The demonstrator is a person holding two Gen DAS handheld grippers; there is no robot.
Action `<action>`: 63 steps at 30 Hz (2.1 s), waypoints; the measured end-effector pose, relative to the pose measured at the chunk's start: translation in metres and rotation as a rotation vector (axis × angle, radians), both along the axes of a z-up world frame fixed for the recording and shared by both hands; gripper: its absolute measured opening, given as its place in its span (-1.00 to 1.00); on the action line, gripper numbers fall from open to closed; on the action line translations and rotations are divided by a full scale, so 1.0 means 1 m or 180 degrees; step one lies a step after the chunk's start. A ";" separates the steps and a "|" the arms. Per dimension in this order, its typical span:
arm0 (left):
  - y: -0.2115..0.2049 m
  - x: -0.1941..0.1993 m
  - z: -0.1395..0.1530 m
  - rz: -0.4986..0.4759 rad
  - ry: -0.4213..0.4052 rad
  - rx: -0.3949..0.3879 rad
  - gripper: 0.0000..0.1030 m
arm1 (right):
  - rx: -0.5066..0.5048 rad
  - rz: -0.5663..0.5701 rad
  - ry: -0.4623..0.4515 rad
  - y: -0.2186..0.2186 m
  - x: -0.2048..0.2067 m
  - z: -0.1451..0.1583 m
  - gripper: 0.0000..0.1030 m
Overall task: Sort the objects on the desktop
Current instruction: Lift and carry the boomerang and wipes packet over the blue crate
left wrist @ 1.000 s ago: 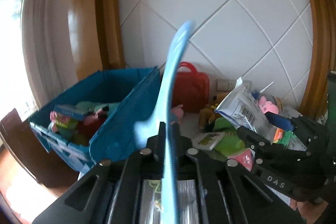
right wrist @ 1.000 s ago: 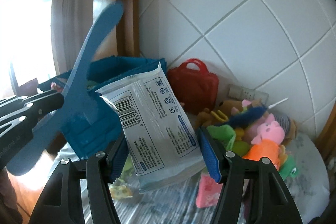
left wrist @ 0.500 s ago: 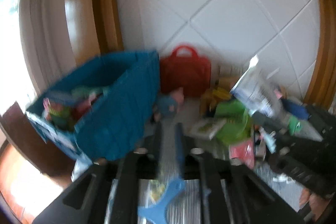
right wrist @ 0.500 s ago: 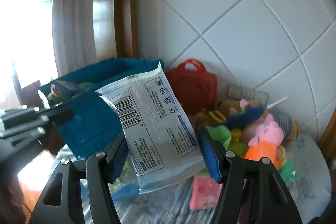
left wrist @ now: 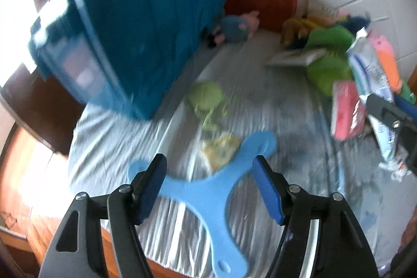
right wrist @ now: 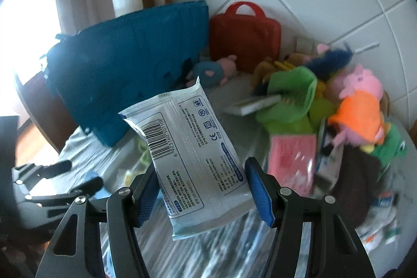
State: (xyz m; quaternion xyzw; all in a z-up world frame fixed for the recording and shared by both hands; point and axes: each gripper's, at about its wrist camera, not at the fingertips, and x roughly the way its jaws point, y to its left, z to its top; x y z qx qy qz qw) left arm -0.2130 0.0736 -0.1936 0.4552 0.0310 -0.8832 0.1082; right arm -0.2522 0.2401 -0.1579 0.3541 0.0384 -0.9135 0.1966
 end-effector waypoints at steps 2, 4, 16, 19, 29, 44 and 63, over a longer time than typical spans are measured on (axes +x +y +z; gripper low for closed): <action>0.003 0.012 -0.023 0.0029 -0.0109 0.0043 0.31 | 0.0048 0.0051 -0.0034 -0.001 0.009 -0.016 0.23; 0.005 0.019 -0.042 0.0083 -0.0187 0.0071 0.31 | 0.0056 0.0101 -0.0087 0.002 0.013 -0.033 0.23; 0.001 0.037 -0.123 0.0543 -0.0192 0.0276 0.31 | 0.0128 0.0429 -0.0033 0.006 0.025 -0.092 0.23; 0.000 0.036 -0.123 0.0535 -0.0105 0.0283 -0.34 | 0.0129 0.0450 -0.0030 0.005 0.025 -0.099 0.23; 0.003 0.051 -0.042 0.0504 0.0289 0.0135 -0.36 | 0.0097 0.0476 0.0030 -0.003 0.028 -0.065 0.23; -0.065 0.066 0.146 0.0496 0.1022 -0.0101 -0.36 | -0.0059 0.0387 0.0659 -0.059 0.042 0.105 0.23; -0.181 -0.011 0.213 0.0686 0.1450 -0.0233 -0.36 | -0.0245 0.0603 0.1071 -0.175 -0.040 0.175 0.23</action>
